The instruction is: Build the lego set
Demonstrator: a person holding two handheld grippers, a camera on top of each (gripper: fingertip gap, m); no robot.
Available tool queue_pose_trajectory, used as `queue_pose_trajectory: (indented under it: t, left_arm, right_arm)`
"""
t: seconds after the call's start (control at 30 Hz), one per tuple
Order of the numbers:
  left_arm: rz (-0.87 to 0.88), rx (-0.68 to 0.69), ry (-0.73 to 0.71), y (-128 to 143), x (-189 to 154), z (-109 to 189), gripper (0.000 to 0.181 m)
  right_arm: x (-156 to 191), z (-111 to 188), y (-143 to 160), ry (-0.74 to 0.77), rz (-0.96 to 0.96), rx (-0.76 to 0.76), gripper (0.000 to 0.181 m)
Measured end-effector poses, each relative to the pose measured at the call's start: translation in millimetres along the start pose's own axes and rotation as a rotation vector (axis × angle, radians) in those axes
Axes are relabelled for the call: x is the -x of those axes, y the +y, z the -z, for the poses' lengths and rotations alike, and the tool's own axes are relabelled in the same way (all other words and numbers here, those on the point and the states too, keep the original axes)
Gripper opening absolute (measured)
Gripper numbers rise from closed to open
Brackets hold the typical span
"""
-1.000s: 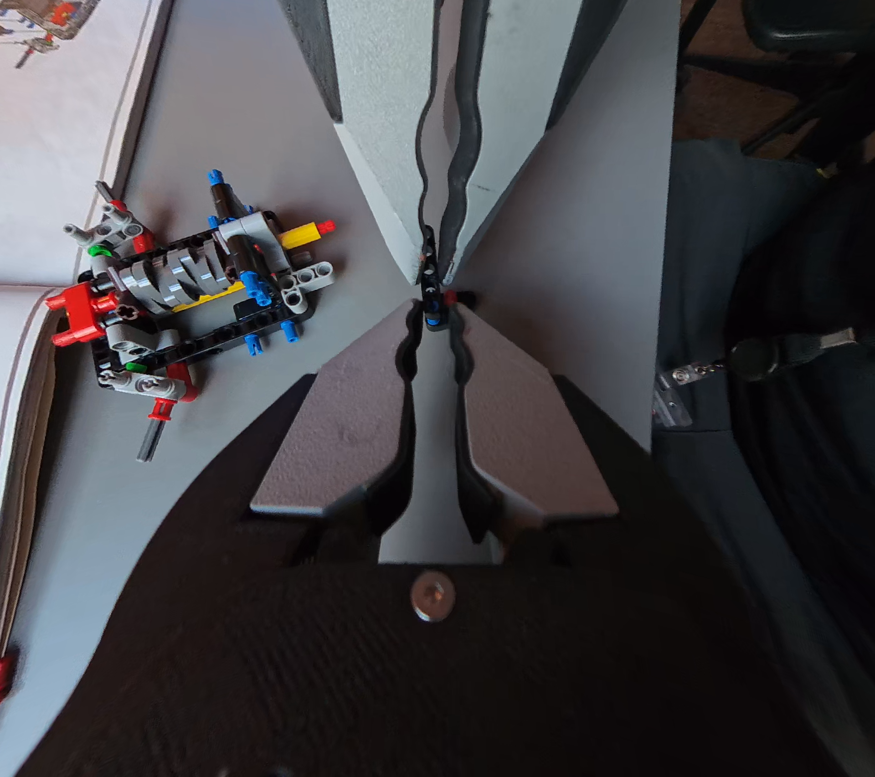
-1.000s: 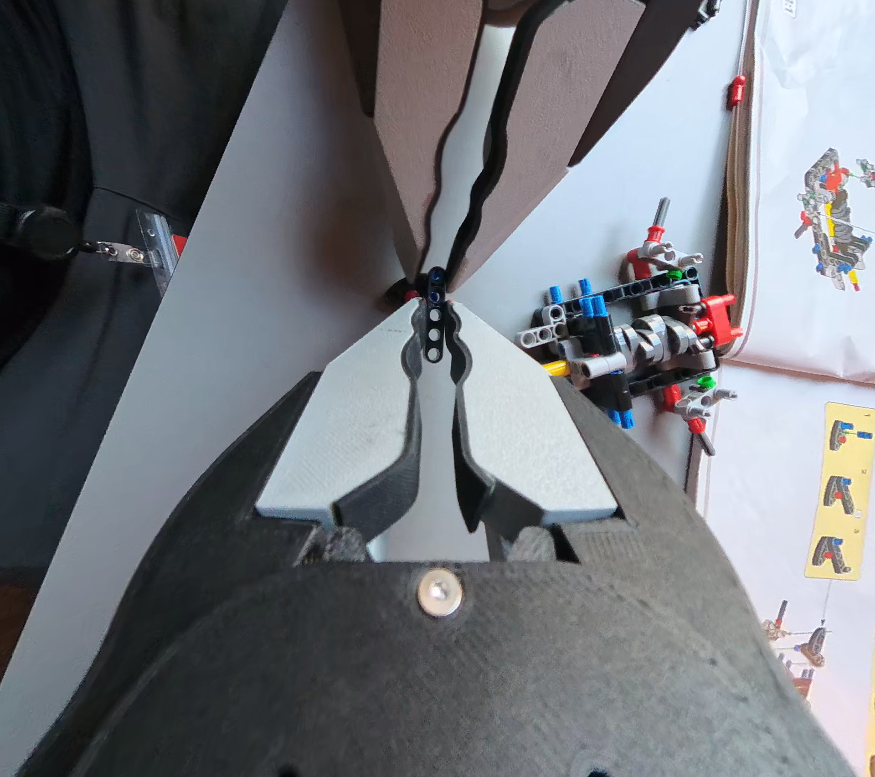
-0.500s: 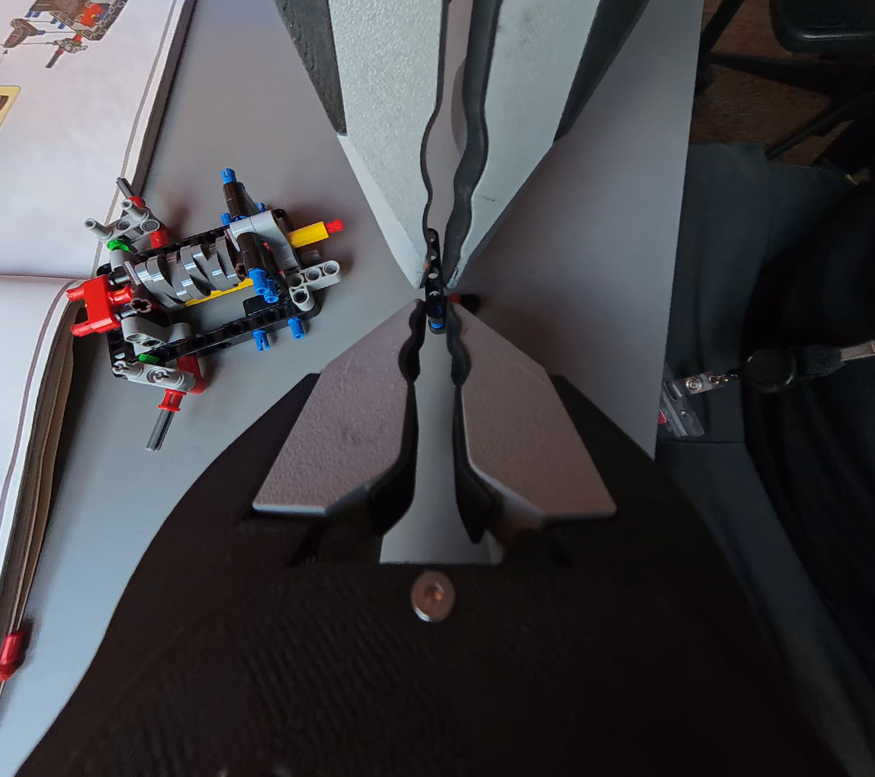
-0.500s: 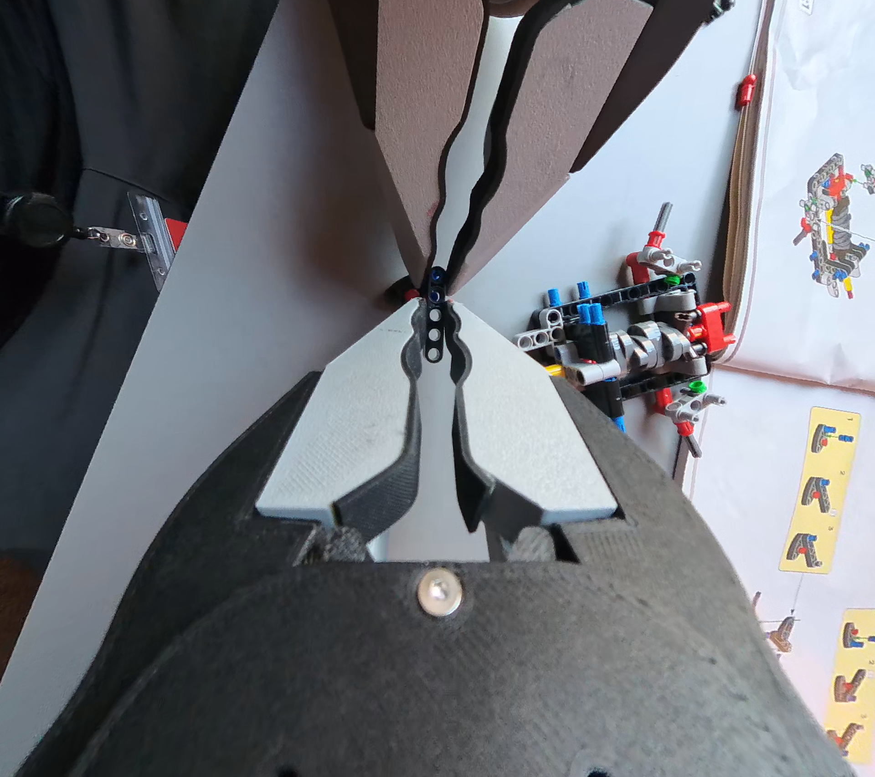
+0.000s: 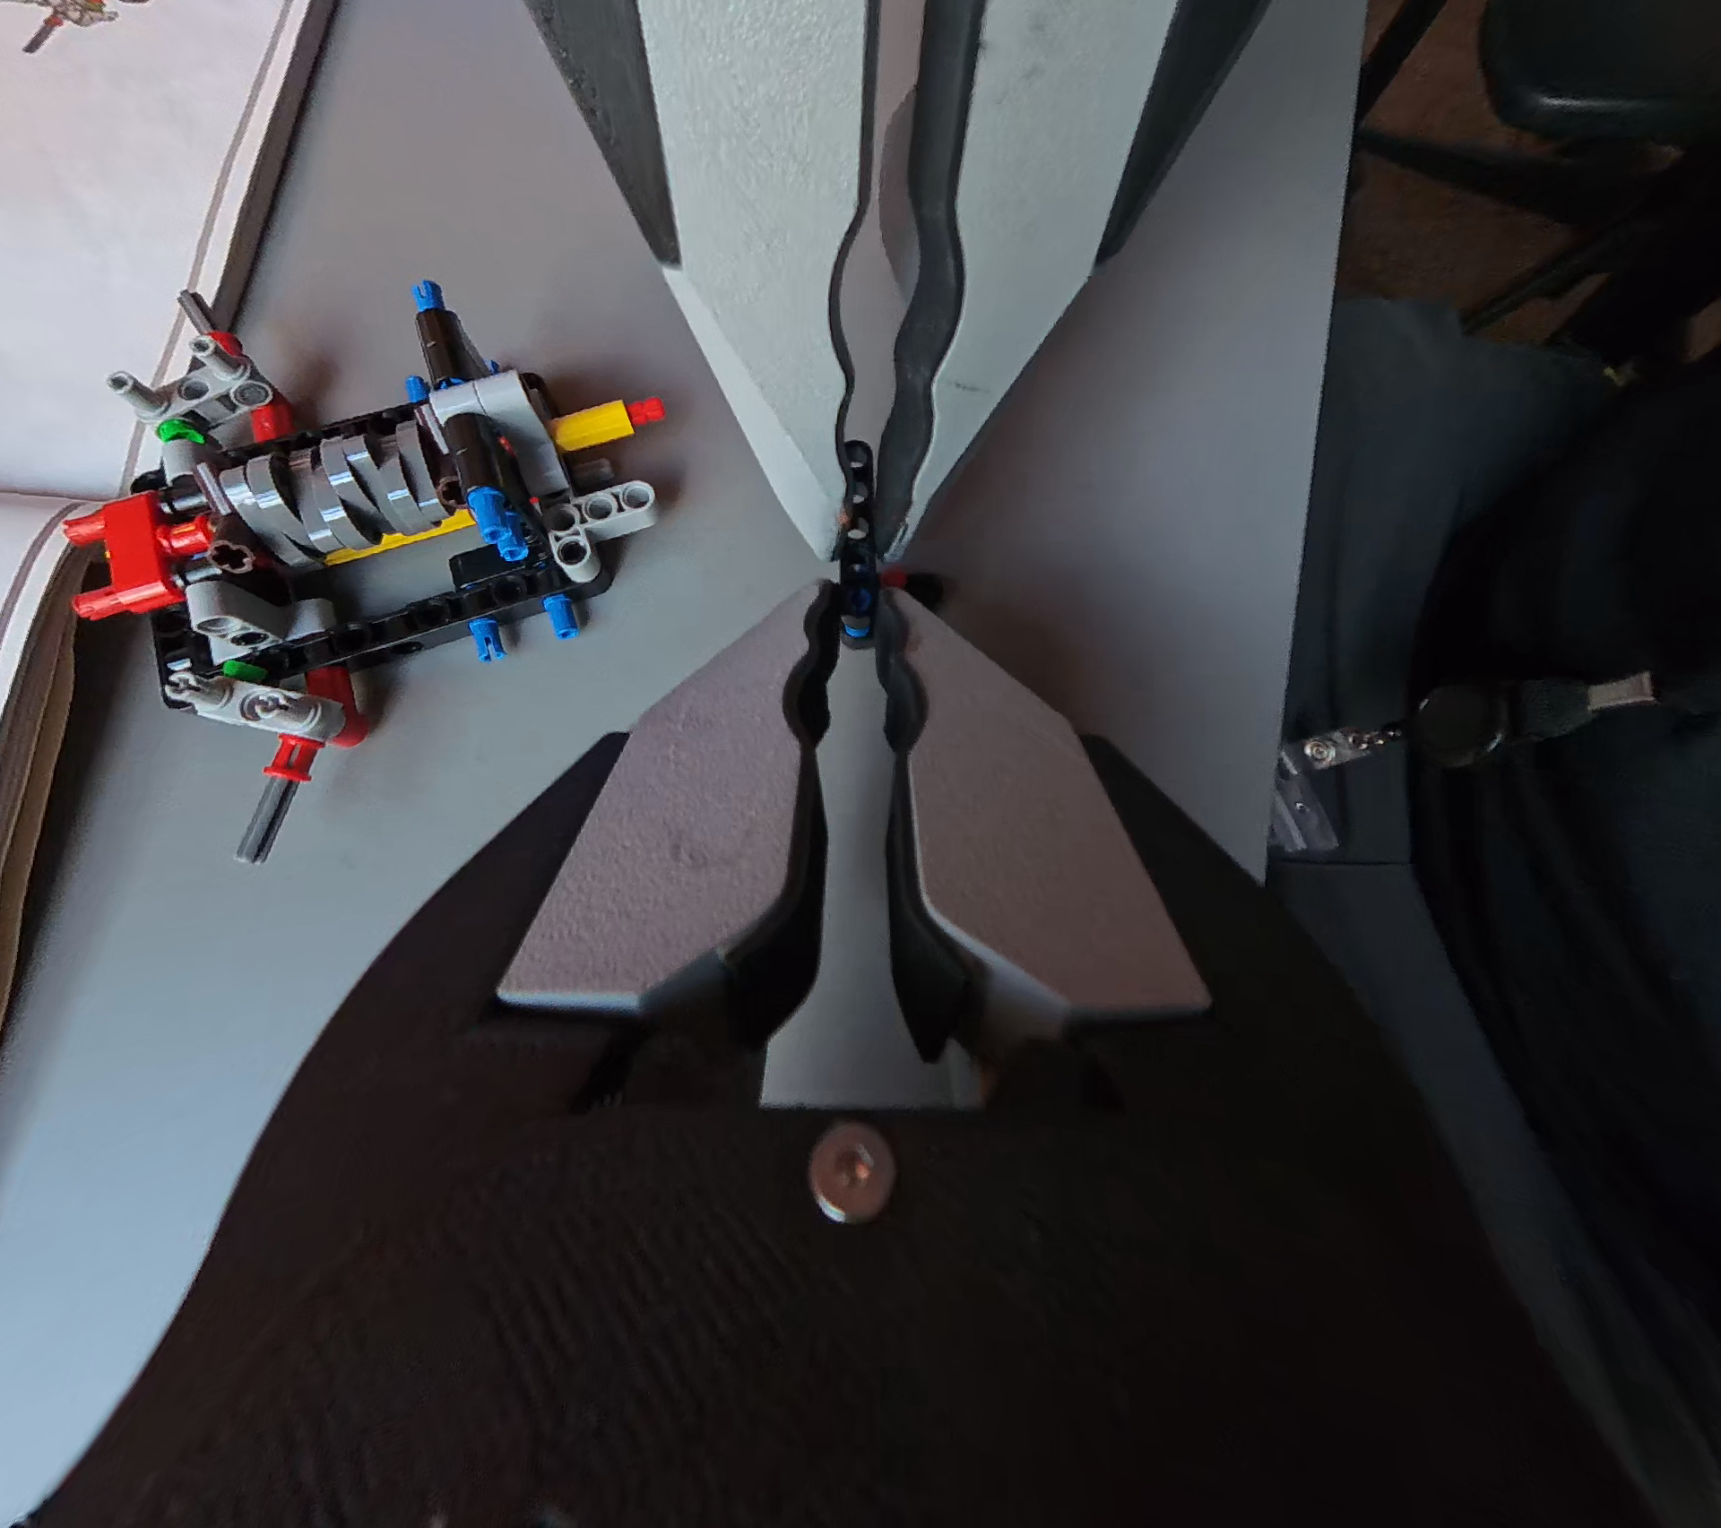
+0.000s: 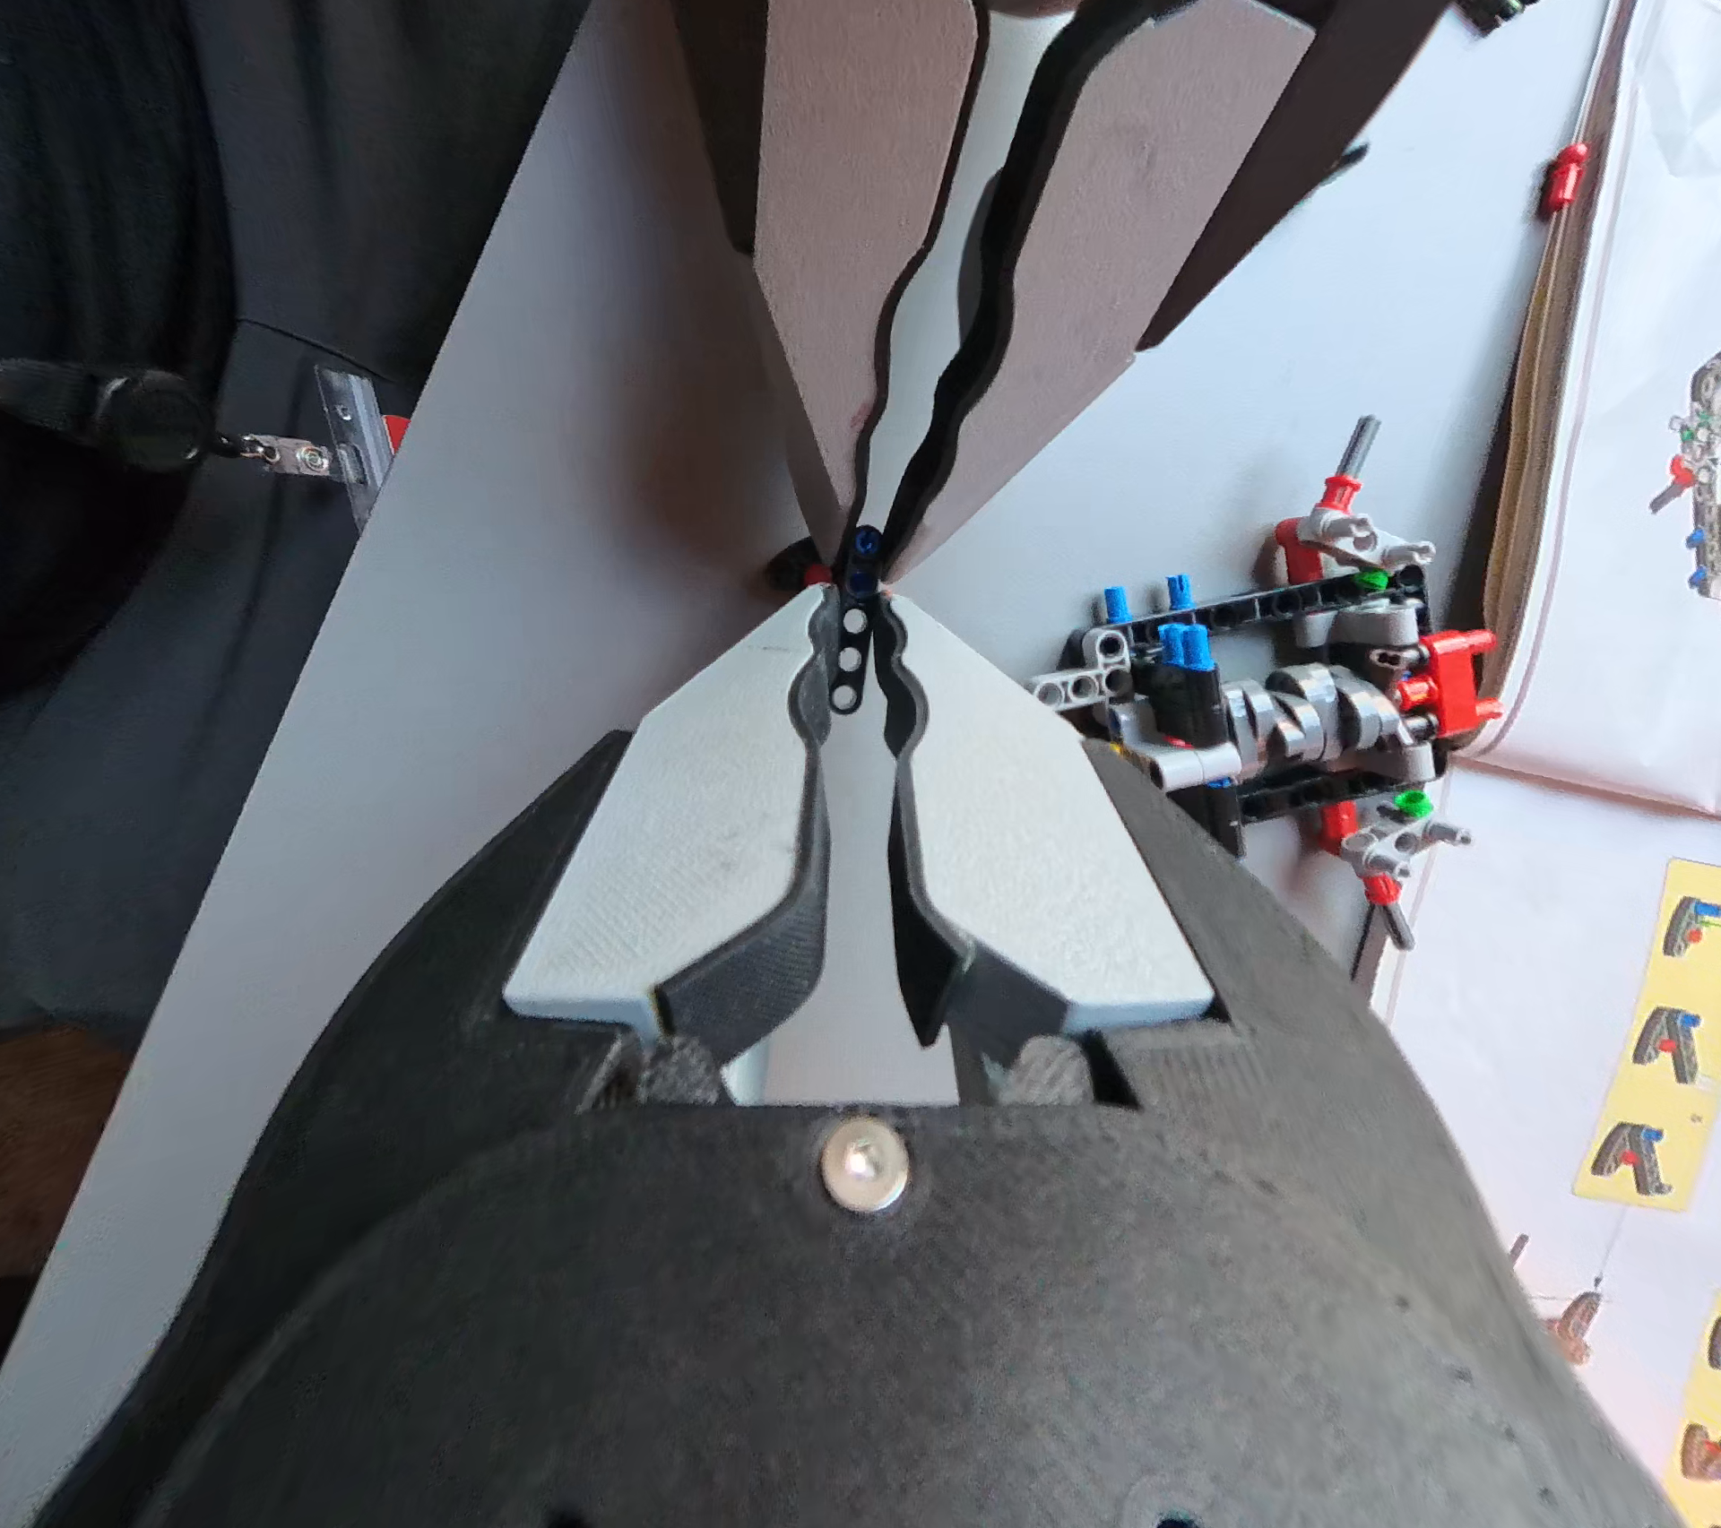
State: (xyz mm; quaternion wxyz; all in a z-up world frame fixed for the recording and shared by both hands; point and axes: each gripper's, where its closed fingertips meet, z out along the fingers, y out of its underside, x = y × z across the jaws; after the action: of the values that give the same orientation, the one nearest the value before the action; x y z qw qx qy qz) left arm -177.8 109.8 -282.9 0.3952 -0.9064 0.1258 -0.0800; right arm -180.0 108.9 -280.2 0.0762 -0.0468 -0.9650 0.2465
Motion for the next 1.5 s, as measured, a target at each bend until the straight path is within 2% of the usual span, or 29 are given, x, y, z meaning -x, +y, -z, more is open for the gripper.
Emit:
queue_pose_trajectory:
  t: [0.17,0.43,0.57,0.77,1.0,1.2,1.33,1.5]
  left_arm:
    - [0.006,0.027,0.013,6.2,-0.3,-1.5,0.006]
    - [0.061,-0.015,0.055,6.4,-0.8,-2.1,0.006]
    - [0.043,-0.016,0.048,6.4,-0.8,-2.1,0.006]
    - [0.037,-0.007,0.051,6.2,-0.4,-2.4,0.006]
    - [0.026,-0.012,0.046,5.0,0.0,-2.3,0.006]
    - [0.06,0.014,0.045,11.3,-2.4,9.2,0.017]
    - [0.071,0.009,0.029,13.7,-2.9,8.1,0.002]
    - [0.088,0.026,0.052,16.6,-4.8,2.2,0.003]
  right_arm:
    - [1.3,-5.5,0.8,-0.049,-0.009,0.031,0.005]
    - [2.0,-7.2,2.6,-0.101,0.016,0.12,0.005]
    - [2.9,-7.4,2.0,-0.122,-0.035,0.06,0.006]
    - [-0.9,-5.3,1.3,0.001,-0.036,-0.072,0.01]
    - [-3.1,-2.4,-4.7,-0.02,-0.102,-0.165,0.0]
    - [-3.1,-3.0,0.9,0.003,-0.124,-0.137,0.0]
    - [-5.1,-0.6,-0.7,0.038,-0.123,-0.159,0.0]
    - [-2.6,2.6,-5.2,0.028,-0.113,-0.209,0.001]
